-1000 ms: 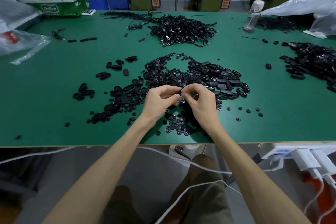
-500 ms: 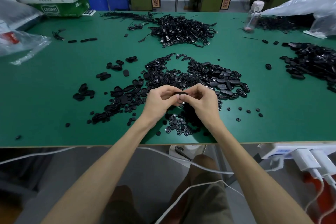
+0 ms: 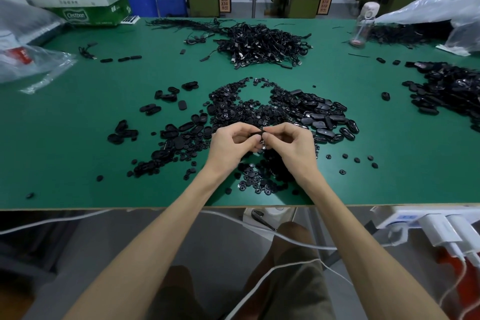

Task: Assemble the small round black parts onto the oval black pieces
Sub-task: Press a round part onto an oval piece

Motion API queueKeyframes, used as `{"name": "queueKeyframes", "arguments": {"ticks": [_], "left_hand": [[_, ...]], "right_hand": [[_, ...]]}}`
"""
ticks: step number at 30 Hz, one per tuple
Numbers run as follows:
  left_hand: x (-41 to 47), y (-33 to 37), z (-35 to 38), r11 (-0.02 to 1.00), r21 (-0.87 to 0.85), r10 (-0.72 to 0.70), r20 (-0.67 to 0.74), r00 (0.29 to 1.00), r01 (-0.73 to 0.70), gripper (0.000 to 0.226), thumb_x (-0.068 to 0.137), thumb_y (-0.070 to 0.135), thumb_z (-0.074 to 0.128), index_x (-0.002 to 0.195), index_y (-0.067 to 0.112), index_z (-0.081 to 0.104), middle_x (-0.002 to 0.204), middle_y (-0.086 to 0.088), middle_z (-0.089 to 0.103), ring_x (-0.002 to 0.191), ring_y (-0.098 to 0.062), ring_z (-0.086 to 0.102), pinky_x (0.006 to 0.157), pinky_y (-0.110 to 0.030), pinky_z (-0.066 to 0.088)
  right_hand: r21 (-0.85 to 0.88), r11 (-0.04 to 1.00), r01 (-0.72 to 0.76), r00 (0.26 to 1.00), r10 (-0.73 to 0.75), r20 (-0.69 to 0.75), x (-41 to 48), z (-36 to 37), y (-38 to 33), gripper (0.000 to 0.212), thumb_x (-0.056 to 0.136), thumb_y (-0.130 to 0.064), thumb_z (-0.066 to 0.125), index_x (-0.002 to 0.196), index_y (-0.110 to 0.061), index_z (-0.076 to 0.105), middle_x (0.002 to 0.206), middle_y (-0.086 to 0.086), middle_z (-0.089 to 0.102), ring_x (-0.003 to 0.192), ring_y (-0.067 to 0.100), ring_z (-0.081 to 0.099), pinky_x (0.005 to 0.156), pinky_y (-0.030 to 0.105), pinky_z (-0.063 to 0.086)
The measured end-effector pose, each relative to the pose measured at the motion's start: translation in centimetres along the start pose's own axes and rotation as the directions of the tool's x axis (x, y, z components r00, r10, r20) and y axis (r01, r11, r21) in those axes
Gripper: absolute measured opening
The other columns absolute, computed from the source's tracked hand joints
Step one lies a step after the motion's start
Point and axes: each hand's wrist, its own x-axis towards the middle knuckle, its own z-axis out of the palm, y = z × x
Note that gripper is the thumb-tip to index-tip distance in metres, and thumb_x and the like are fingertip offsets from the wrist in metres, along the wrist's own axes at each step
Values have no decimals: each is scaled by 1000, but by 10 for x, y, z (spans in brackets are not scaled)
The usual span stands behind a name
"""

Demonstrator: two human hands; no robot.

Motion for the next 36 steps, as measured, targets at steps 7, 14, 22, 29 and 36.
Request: {"name": "queueKeyframes", "arguments": {"ticks": [7, 14, 22, 29, 36], "left_hand": [[0, -1, 3, 986, 166, 17, -28, 999, -12, 15, 92, 1, 70, 103, 10, 74, 88, -5, 77, 77, -16, 76, 77, -28, 62], [-1, 1, 1, 991, 135, -3, -40, 999, 8, 13, 94, -2, 69, 106, 1, 73, 88, -11, 76, 75, -18, 76, 73, -28, 61], [0, 5, -3, 998, -61, -33, -41, 999, 30, 14, 95, -3, 69, 108, -7, 72, 86, -20, 77, 76, -27, 77, 73, -30, 62], [1, 3, 0, 994, 103, 38, -61, 997, -32, 16, 97, 11, 72, 112, 8, 76, 97, -5, 78, 90, -17, 74, 83, -25, 59], [22, 8, -38, 910, 413, 70, -114, 991, -16, 25, 102, 7, 58, 123, 14, 69, 119, -3, 69, 102, -10, 65, 83, -8, 50]], "right_hand": [[-63, 997, 37, 999, -34, 41, -2, 4, -4, 8, 88, -9, 79, 90, -17, 77, 78, -4, 77, 73, 8, 72, 69, 20, 55], [-66, 996, 64, 997, -62, 42, -2, 4, -5, 11, 90, -9, 77, 95, -19, 77, 80, -1, 77, 77, 19, 75, 75, 37, 61], [-85, 992, 92, 994, -87, 60, -3, 4, -7, 23, 95, -1, 68, 106, -20, 76, 93, 5, 75, 86, 22, 72, 84, 46, 60], [-78, 992, 99, 995, -101, -22, -3, 1, -5, 25, 99, -6, 64, 106, -27, 76, 87, -1, 75, 84, 21, 72, 77, 47, 60], [313, 949, -26, 897, 160, -411, 4, -11, 1, 30, 98, 5, 59, 121, -13, 69, 107, 13, 73, 96, 15, 74, 92, 30, 59]]}}
